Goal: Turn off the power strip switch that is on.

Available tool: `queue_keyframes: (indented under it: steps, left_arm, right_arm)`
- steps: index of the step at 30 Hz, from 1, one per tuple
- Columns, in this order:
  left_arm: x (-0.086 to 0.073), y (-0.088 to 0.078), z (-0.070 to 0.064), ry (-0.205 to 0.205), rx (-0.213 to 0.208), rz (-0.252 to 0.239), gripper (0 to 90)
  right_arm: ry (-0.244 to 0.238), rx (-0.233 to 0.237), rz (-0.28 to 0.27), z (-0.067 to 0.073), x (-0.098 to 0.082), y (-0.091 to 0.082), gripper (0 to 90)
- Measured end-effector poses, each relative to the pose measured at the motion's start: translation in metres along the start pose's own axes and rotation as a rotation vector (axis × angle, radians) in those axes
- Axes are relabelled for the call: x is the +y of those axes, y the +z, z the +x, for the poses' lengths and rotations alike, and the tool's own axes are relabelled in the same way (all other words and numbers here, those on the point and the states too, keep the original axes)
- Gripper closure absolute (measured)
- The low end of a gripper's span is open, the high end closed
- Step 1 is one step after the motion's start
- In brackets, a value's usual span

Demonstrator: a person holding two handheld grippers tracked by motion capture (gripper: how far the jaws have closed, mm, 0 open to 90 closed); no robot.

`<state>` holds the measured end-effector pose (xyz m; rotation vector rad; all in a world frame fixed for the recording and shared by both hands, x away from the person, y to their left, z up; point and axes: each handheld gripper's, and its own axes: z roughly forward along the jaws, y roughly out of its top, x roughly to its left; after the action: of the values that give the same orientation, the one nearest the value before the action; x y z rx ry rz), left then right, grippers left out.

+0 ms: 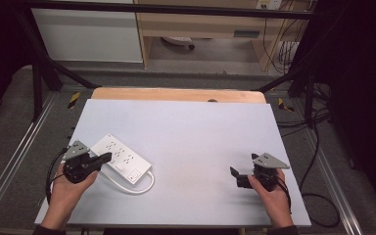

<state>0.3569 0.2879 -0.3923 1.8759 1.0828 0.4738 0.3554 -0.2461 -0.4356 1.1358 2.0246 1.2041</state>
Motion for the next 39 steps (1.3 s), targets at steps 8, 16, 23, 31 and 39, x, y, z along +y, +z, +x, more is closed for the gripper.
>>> queue_keyframes:
  steps: [8, 16, 23, 31, 39]
  left_arm:
    - [-0.006, 0.010, 0.000, -0.003, -0.007, 0.045, 90.0]
    - [-0.011, 0.017, 0.003, -0.022, -0.019, 0.081, 89.9]
    - [-0.012, 0.020, 0.003, -0.021, -0.018, 0.091, 90.0]
    - [-0.014, 0.023, 0.003, -0.015, -0.014, 0.106, 89.9]
    - [-0.015, 0.027, 0.003, -0.013, -0.012, 0.118, 90.0]
  right_arm:
    - [0.001, 0.001, 0.000, 0.000, 0.000, 0.000, 4.6]
    - [-0.002, 0.002, 0.002, 0.000, 0.000, 0.000, 4.6]
    - [-0.002, 0.003, 0.004, 0.000, 0.000, 0.000, 4.6]
    - [-0.007, 0.002, 0.005, 0.000, 0.000, 0.001, 4.6]
    - [-0.009, 0.003, 0.008, 0.001, 0.000, 0.001, 4.6]
